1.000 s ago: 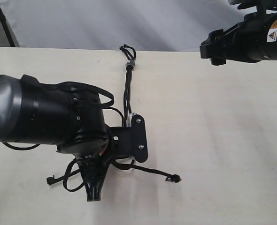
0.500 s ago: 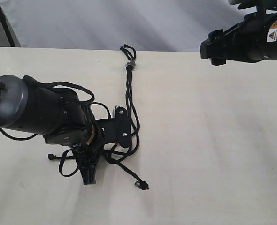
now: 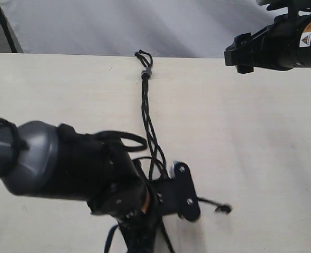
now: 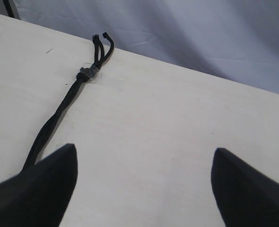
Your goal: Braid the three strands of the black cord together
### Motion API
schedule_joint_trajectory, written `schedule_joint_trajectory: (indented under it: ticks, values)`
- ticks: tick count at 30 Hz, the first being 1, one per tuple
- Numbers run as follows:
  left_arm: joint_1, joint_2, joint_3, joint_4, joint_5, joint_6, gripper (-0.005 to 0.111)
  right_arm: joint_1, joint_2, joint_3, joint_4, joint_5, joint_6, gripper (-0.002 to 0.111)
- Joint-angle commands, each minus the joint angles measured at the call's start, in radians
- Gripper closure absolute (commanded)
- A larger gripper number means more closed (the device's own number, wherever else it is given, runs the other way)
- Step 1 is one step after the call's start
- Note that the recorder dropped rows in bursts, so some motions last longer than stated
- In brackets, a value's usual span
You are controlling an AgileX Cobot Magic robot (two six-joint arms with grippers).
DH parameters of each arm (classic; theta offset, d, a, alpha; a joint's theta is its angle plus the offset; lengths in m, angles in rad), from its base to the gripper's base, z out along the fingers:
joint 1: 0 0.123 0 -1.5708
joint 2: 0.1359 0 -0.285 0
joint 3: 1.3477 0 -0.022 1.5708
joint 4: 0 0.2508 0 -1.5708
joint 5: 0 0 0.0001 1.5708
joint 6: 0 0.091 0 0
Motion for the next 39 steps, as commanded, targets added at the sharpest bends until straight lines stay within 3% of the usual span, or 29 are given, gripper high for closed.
schedule_joint_trajectory:
  ticks: [1,9,19,26,28,33,35,39]
  values:
    - [-0.082,0.021,-0.019,-0.054,0.072,0.045,0.107,-0.006,0.002,0.004,-0.001,-0.004,0.004,0.035]
    - [0.026,-0.005,-0.017,-0.082,0.022,0.045,0.107,-0.006,0.002,0.004,-0.001,0.001,0.004,0.035]
    - [0.027,-0.005,-0.015,-0.278,0.201,0.045,0.107,-0.006,0.002,0.004,-0.001,-0.004,0.004,0.035]
    - [0.025,-0.005,-0.015,-0.278,0.136,0.045,0.106,-0.006,0.002,0.004,-0.001,-0.004,0.004,0.035]
    - [0.025,-0.005,-0.015,-0.278,0.119,0.045,0.097,-0.006,0.002,0.004,-0.001,-0.004,0.004,0.035]
    - [0.025,-0.005,-0.015,-0.278,0.119,0.045,0.051,-0.006,0.002,0.004,-0.001,-0.004,0.004,0.035]
    - [0.025,-0.005,-0.015,-0.273,0.117,0.045,0.041,-0.006,0.002,0.004,-0.001,-0.004,0.004,0.035]
    - [0.025,-0.005,-0.034,-0.271,0.127,0.045,0.040,-0.006,0.002,0.004,-0.001,-0.004,0.004,0.035]
